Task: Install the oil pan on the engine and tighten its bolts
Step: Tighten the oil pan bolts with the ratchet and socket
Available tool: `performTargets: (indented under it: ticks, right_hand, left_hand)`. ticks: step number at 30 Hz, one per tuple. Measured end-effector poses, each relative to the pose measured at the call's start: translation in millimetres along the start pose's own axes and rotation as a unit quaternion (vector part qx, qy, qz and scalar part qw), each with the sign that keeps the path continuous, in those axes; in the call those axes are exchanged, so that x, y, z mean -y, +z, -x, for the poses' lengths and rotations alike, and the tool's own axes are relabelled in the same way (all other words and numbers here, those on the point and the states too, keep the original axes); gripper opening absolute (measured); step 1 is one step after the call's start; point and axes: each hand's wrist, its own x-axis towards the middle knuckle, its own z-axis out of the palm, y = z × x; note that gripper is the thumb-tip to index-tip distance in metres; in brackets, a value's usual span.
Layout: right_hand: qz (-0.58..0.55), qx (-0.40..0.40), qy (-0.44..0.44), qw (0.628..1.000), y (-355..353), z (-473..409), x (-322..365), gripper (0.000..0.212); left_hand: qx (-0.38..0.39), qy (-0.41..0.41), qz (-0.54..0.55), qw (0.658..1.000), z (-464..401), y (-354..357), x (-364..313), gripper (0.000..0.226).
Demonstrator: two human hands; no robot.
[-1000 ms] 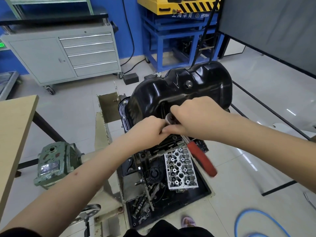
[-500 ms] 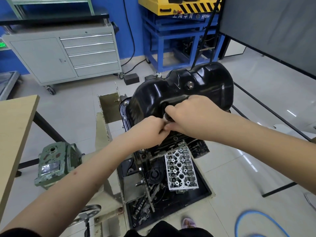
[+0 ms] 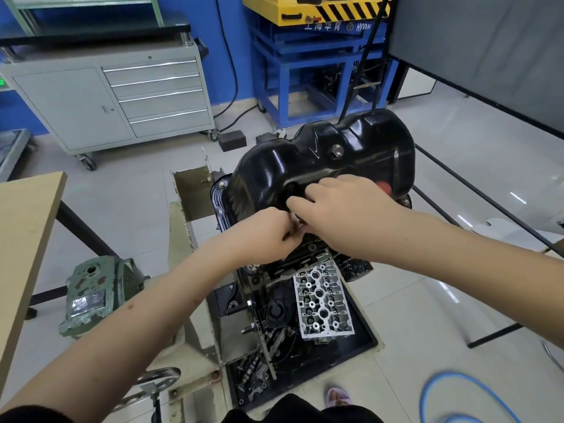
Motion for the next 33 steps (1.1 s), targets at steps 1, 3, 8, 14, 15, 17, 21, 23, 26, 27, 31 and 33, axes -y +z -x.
performTargets:
  ticks: [1,3,8,14,15,17,21,23,26,27,31,33]
  right_hand:
    - [0.012,0.014,-0.009,1.000,0,1,0,0.028]
    - [0.061,-0.004,-0.001,0.998,-1,4,3,0.019]
    - [-0.020,0.030,0.097,0.995,-4,-1,1,0.050]
    - [-0.023,-0.010,-0.011,1.000,6,3,-2,0.023]
    - [-0.015,-0.016,-0.017,1.000,6,2,-3,0.022]
    - [-0.009,-0.026,-0.007,1.000,5,2,0,0.026]
    - [-0.068,-0.010,0.058,0.996,2,1,8,0.037]
    - [-0.067,-0.032,0.025,0.997,4,0,7,0.030]
    - [-0.050,-0.043,-0.042,0.997,5,0,2,0.033]
    - [-0.040,-0.038,-0.058,0.997,5,-1,0,0.037]
    - [-0.030,-0.050,-0.021,0.998,4,-6,-3,0.034]
    - [-0.059,-0.051,0.014,0.997,6,-7,-3,0.043]
  left_hand:
    - [0.005,0.003,-0.003,1.000,0,0,1,0.036]
    - [0.011,0.014,-0.015,1.000,0,-1,2,0.037]
    - [-0.050,0.039,-0.017,0.998,3,2,-2,0.041]
    - [-0.031,0.037,-0.025,0.999,4,3,-1,0.032]
    - [-0.026,0.032,-0.026,0.999,4,2,0,0.032]
    - [-0.022,0.024,-0.018,0.999,6,2,0,0.034]
    - [-0.020,0.003,-0.033,0.999,6,4,-3,0.037]
    - [-0.029,0.002,-0.042,0.999,4,6,-2,0.035]
    - [-0.030,0.001,-0.025,0.999,4,5,2,0.036]
    - [-0.027,0.005,-0.027,0.999,4,4,3,0.039]
    - [-0.038,0.011,-0.032,0.999,6,4,3,0.039]
    - [-0.061,0.013,-0.021,0.998,6,4,3,0.038]
